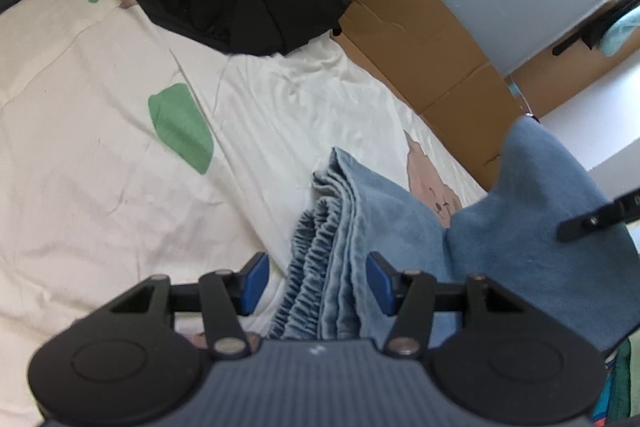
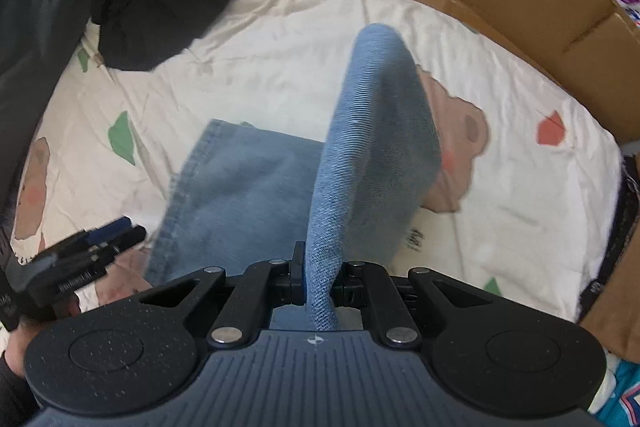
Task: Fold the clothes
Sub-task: 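Lift the held pants edge with the right tool and fold it over the stack, then lower the right tool and open it, releasing the folded pants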
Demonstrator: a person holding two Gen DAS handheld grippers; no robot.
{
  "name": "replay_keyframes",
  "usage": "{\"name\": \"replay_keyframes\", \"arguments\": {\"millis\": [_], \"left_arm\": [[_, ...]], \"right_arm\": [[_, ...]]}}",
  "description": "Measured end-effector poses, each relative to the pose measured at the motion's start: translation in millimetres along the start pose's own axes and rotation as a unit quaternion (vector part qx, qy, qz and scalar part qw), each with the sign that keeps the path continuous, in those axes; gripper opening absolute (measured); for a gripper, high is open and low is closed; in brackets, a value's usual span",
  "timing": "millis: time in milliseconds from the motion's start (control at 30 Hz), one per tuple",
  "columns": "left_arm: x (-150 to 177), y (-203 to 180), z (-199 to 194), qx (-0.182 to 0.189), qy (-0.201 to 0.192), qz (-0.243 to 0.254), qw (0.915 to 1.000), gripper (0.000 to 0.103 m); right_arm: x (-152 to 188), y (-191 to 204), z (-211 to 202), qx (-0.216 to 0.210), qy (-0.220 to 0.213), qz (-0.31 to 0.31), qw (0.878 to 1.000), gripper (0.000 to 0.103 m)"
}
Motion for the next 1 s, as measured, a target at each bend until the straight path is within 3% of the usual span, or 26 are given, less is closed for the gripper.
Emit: {"name": "replay_keyframes", "arguments": {"millis": [500, 867, 933, 1000], "left_arm": [[2, 7, -4, -0.004, -0.002, -0.003, 1.0, 0.056], [3, 11, -8, -0.012, 0.002, 0.0, 0.9999, 0.056], [3, 12, -10, -0.015, 0.003, 0.002, 0.9999, 0.056], [3, 14, -12, -0.019, 0.003, 0.001, 0.9998, 0.056]], "right_arm": [[2, 66, 64, -0.035, -0.006, 0.039, 0.999, 0.006], [14, 90, 102, -0.022, -0.006, 0.043, 0.999, 0.007], [21, 96, 109, -0.018, -0.007, 0.037, 0.999, 0.01], [27, 101, 113, -0.03, -0.002, 0.046, 0.998, 0.023]]}}
Point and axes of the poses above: each gripper's, at about its wrist camera, not at the fingertips, and z roughly the way its jaws point, y to its left, x to its underside, the point moved 10 cm from there along z, roughly the way its jaws point, and after that the axes turned 13 degrees about z, right-handed, at the moved point
